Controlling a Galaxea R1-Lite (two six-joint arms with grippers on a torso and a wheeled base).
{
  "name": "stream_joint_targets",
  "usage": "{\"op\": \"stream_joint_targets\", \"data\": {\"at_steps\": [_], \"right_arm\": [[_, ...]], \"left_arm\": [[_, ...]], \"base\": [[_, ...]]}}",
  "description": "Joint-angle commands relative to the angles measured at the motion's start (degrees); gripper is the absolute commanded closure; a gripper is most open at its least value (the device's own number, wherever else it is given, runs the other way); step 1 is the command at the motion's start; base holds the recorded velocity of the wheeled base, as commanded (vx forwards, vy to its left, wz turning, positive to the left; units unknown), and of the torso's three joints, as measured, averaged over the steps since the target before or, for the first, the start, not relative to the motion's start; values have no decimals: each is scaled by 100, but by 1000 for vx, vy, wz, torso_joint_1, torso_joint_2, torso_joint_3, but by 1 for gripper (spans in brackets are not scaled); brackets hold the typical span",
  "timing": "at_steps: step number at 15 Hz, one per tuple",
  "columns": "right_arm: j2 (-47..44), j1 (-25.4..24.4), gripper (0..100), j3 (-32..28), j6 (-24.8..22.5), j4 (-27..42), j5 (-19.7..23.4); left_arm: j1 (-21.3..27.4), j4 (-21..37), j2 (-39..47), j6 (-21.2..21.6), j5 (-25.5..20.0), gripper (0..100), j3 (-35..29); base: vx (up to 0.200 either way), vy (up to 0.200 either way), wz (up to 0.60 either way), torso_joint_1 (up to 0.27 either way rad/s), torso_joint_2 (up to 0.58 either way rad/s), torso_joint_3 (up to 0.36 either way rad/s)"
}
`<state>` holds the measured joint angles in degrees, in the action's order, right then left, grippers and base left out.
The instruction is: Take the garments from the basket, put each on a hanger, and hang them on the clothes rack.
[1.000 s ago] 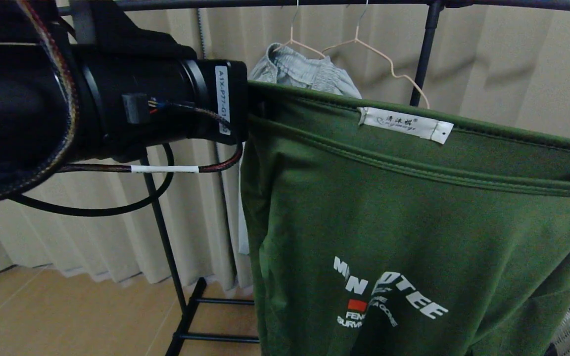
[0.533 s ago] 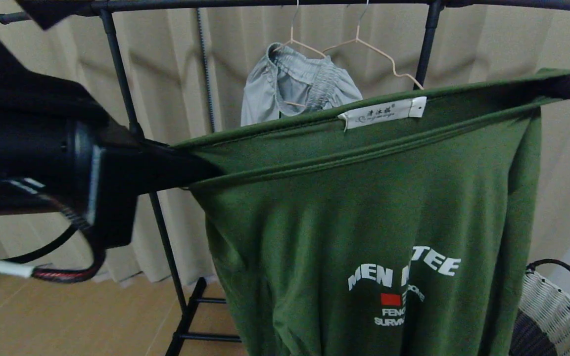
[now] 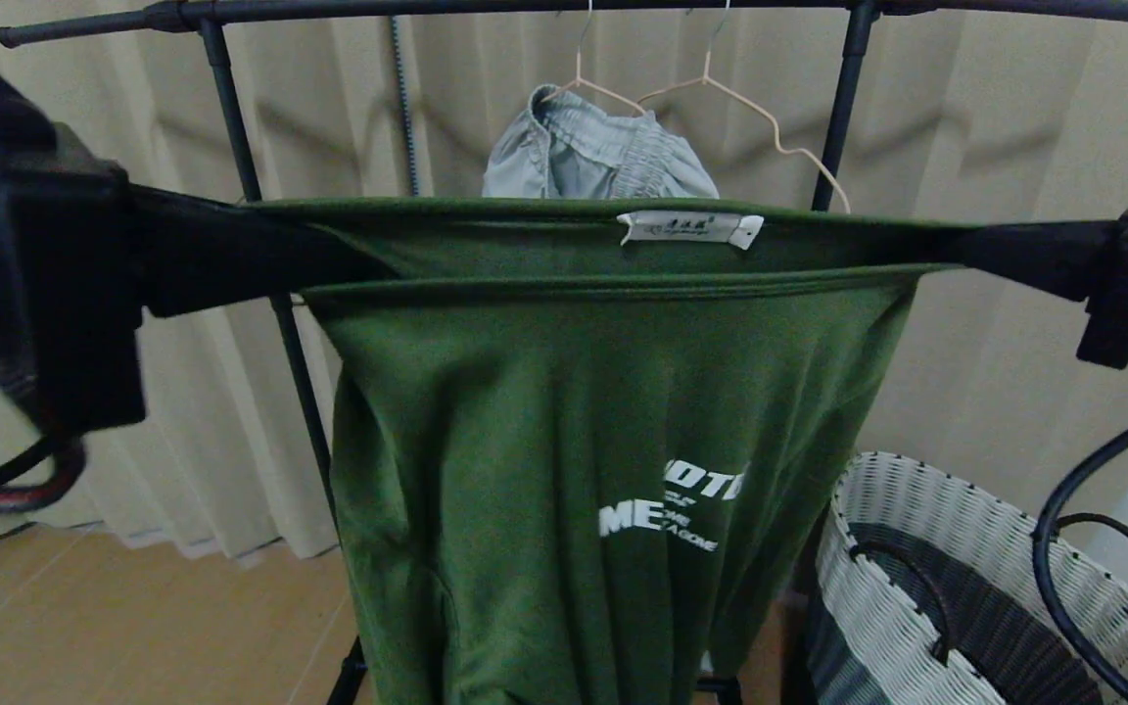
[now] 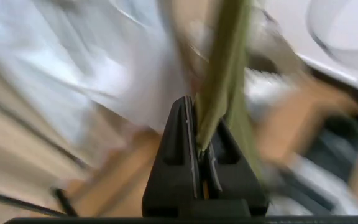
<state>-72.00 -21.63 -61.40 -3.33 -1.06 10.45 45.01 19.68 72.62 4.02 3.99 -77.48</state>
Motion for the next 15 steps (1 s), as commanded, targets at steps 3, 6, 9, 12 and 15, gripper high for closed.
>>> {"op": "stream_joint_targets", "data": {"at_steps": [3,6,9,12,15], "right_arm": [[432,-105,100,-12,16,563,-87],[397,-105,100,-38,8,326,-87],[450,-105,100,-3,-1,396,-96],[441,-105,0,32,8,405,-96],[722,-149,0,524,-10,361,-78]], "left_arm": [[96,-1062,464,-569,1157,100,480],[113,-1071,402,-578,1157,100,541],[113,-1080,385,-587,1148,100,550],[113,-1080,288,-578,1175,100,559],[-18,-1071,341,-640,1298,100,612]], "base": [[0,0,0,0,0,0],[0,0,0,0,0,0],[0,0,0,0,0,0],[0,0,0,0,0,0],[0,0,0,0,0,0]]}}
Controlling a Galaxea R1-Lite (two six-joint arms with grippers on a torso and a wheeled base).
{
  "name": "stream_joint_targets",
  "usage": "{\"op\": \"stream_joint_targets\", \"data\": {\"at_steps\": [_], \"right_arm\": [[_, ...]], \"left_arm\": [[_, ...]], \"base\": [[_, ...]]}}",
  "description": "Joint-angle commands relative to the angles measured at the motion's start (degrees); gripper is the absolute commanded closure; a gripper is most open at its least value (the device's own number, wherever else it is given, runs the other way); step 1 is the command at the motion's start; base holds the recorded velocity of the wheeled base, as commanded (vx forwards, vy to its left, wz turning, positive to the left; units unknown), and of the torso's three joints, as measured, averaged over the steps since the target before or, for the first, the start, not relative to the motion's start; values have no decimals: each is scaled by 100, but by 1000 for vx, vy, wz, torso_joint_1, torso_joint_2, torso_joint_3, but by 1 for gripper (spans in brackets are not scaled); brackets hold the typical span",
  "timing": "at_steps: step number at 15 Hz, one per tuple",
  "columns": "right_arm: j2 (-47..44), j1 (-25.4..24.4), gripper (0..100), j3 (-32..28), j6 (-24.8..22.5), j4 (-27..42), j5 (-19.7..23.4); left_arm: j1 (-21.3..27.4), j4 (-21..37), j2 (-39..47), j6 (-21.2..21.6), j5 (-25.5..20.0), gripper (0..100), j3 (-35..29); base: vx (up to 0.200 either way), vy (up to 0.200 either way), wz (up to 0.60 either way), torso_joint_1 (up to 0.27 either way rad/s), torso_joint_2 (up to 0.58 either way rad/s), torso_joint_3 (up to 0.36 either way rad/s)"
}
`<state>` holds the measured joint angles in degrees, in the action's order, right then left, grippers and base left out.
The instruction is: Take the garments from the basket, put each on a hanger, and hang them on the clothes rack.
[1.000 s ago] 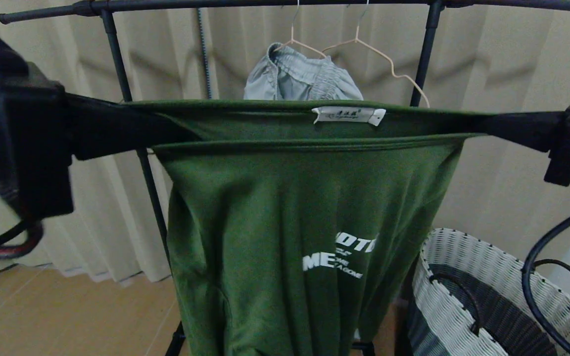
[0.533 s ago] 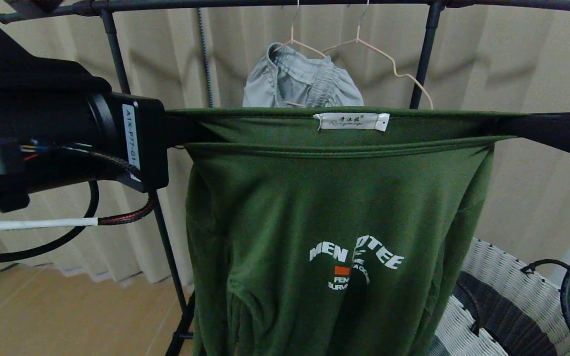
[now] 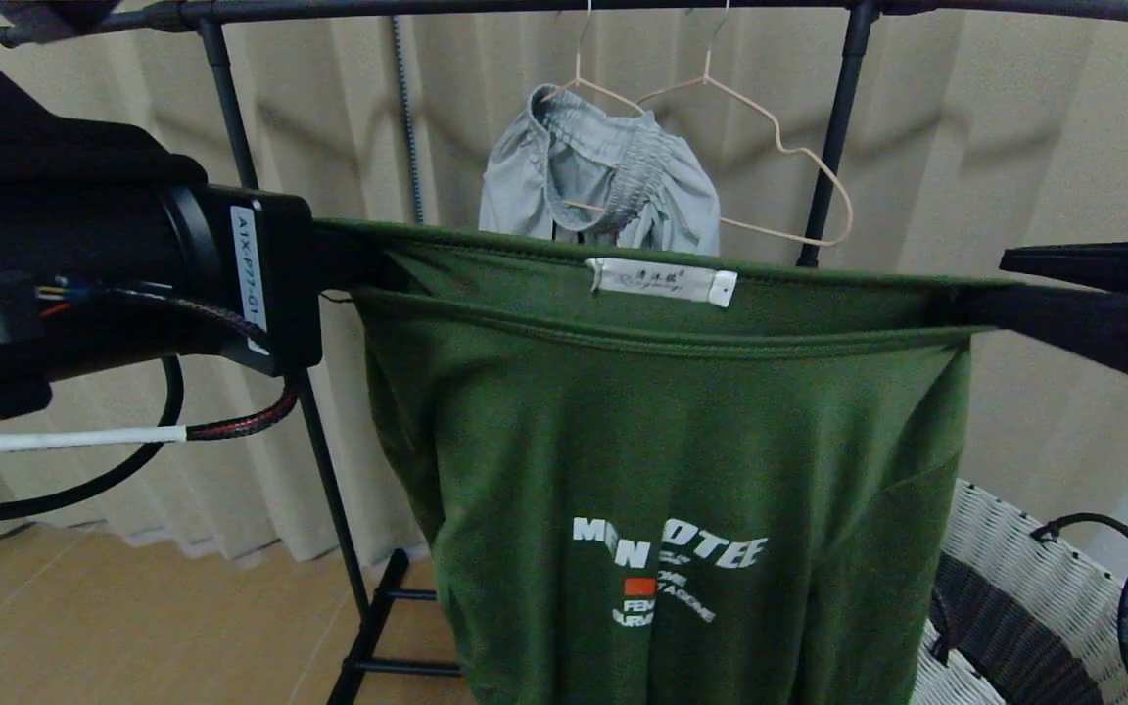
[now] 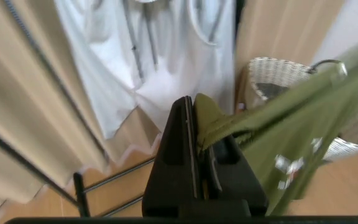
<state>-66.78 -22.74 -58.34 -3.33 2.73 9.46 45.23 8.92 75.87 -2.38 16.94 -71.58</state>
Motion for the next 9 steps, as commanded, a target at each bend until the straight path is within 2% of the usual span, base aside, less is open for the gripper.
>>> {"op": "stream_joint_targets", "data": {"at_steps": [1,2,3,7,9], "right_arm": [[367,-196,0,376,-10,-18,30],[657,-495,0,570,8,-45,47],[710,-495,0,596,16,-45,47],[868,-521,0,702,25,-45,65],[1027,-521,0,754,60,-1,214]], "left_arm": [[-40,-5,24,-114,107,100,109],[-23,-5,24,-246,397,100,250],[-23,-5,68,-263,538,100,276],[-190,-13,323,-553,617,100,373],[-374,-22,472,-606,617,100,417]], "base": [[0,0,0,0,0,0],[0,0,0,0,0,0],[0,0,0,0,0,0],[0,0,0,0,0,0],[0,0,0,0,0,0]]}}
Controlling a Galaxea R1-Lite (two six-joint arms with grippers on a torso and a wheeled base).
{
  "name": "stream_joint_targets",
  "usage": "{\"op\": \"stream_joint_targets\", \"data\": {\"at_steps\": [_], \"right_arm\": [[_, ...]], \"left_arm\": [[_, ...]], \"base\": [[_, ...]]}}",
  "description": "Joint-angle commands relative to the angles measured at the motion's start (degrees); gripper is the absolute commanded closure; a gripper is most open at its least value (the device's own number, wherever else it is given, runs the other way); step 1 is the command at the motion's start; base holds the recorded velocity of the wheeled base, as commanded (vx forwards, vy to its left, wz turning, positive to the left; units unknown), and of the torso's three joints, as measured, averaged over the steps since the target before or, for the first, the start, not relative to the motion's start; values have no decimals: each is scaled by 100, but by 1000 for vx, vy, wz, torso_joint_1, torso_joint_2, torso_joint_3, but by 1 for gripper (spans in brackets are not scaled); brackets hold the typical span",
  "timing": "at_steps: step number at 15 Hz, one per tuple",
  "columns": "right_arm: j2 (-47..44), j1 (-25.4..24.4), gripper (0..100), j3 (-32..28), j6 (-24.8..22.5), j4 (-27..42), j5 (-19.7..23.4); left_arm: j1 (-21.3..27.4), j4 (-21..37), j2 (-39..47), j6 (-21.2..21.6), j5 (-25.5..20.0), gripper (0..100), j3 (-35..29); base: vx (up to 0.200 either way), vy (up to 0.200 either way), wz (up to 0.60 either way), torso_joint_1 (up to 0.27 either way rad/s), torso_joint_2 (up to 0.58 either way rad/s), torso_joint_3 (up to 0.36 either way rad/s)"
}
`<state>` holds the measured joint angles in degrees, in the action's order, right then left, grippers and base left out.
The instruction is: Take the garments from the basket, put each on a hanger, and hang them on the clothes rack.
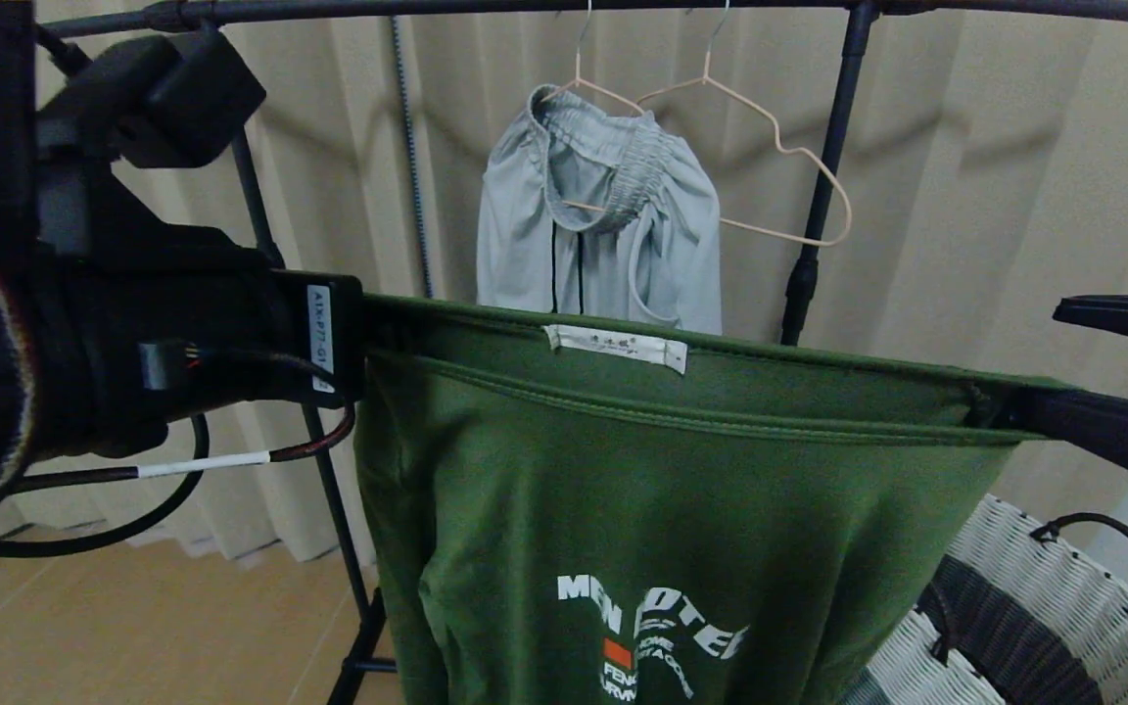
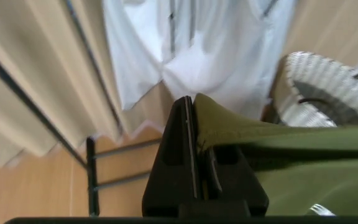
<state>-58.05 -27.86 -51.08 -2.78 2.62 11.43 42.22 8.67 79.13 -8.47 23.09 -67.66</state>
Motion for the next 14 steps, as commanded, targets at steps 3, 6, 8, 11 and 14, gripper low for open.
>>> {"op": "stream_joint_targets", "data": {"at_steps": [3,6,8,11,14], "right_arm": [[207,-1,0,160,14,-34,43],[242,193,0,450,-126,-7,-115],[259,386,0,599,-355,-16,-273],[479,667,0,1443,-1295,-1027,-1240],[277,817,0,1768,-1295,-1712,-1688]], "left_arm": [[-126,-225,305,-111,20,100,60],[-284,-199,217,21,73,100,288],[-416,-190,41,197,73,100,411],[-1682,-454,-978,1295,-331,100,1361],[-1822,-480,-1585,1656,-586,100,1712]], "base": [[0,0,0,0,0,0],[0,0,0,0,0,0],[0,0,0,0,0,0],[0,0,0,0,0,0],[0,0,0,0,0,0]]}}
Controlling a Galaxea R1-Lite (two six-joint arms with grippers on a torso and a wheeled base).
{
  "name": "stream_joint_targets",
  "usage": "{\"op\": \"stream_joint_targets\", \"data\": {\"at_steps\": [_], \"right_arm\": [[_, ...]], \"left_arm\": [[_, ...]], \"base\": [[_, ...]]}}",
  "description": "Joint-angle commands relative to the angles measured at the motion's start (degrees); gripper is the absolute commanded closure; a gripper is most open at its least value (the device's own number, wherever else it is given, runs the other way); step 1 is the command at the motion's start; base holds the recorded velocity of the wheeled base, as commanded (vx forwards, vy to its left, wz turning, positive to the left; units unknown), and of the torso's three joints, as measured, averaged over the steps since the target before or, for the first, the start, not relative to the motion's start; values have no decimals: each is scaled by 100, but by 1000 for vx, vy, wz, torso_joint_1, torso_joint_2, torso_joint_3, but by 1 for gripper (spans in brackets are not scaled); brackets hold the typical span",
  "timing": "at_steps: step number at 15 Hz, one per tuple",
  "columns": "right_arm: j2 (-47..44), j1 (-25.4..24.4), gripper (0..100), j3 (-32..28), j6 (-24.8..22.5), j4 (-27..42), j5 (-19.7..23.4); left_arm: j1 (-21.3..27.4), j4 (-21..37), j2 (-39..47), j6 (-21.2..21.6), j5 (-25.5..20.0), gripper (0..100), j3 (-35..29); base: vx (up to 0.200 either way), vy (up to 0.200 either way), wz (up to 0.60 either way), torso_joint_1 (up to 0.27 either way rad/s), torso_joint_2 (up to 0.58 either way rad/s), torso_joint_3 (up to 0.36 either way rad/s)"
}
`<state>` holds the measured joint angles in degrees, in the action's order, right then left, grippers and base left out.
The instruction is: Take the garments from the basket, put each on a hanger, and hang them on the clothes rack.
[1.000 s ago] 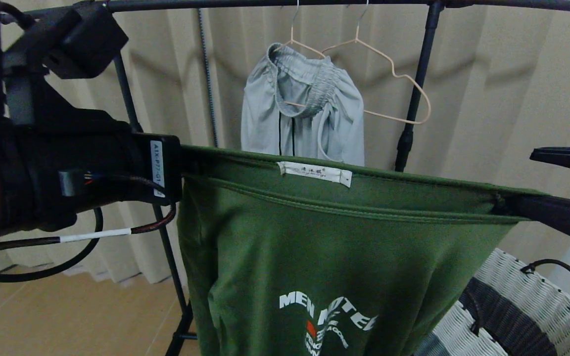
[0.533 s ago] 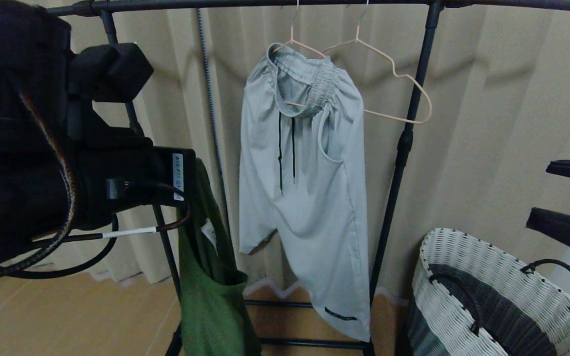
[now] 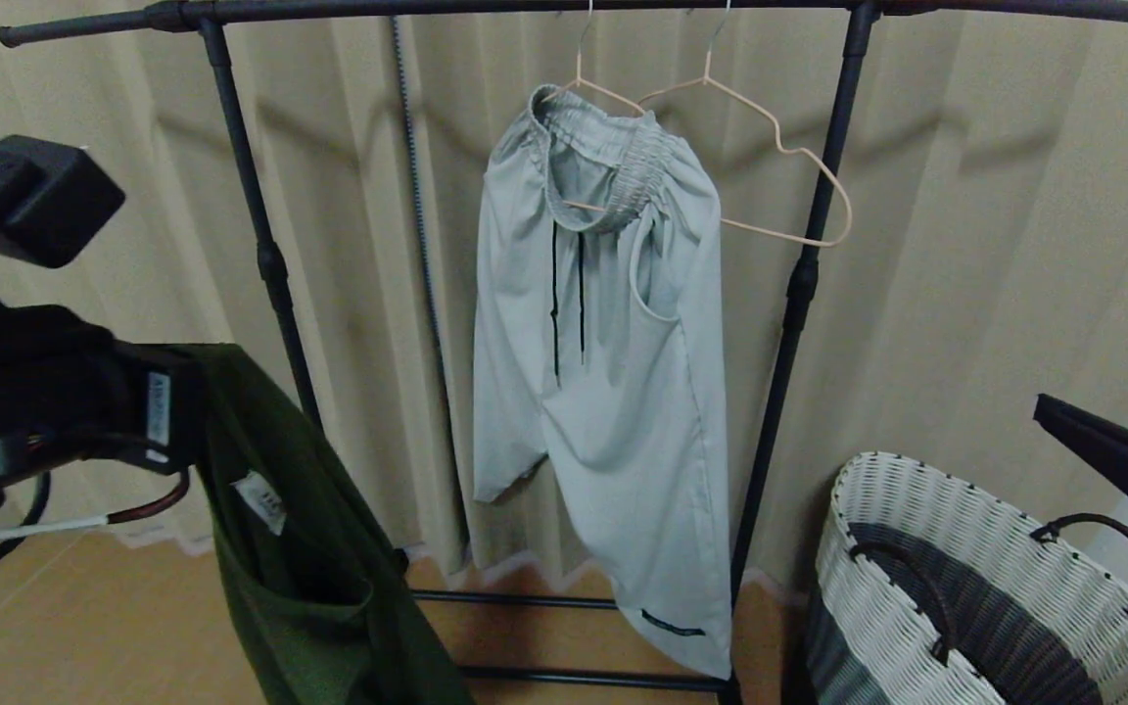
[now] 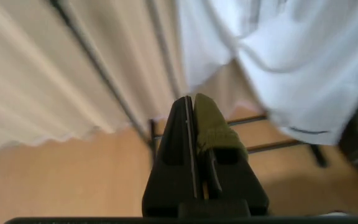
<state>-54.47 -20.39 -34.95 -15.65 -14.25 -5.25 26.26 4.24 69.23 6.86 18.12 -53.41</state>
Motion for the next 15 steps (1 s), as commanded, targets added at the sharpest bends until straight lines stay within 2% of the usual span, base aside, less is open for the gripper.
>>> {"op": "stream_joint_targets", "data": {"at_steps": [1,4,9,12,15], "right_arm": [[-143,150,0,375,-17,-254,-266],[-161,167,0,410,-17,-271,-327],[-161,167,0,305,10,-280,-274],[-161,167,0,296,10,-289,-266],[-187,167,0,296,10,-289,-266]], "left_arm": [[-402,-38,-946,342,-344,100,507],[-490,-152,-1219,395,-599,100,762],[-508,-1356,-1316,562,-599,100,1438],[-508,-1382,-1412,606,-607,100,1456],[-508,-1382,-1483,597,-607,100,1500]], "base": [[0,0,0,0,0,0],[0,0,0,0,0,0],[0,0,0,18,-58,-42],[0,0,0,51,-240,-266],[0,0,0,186,-543,-299]]}}
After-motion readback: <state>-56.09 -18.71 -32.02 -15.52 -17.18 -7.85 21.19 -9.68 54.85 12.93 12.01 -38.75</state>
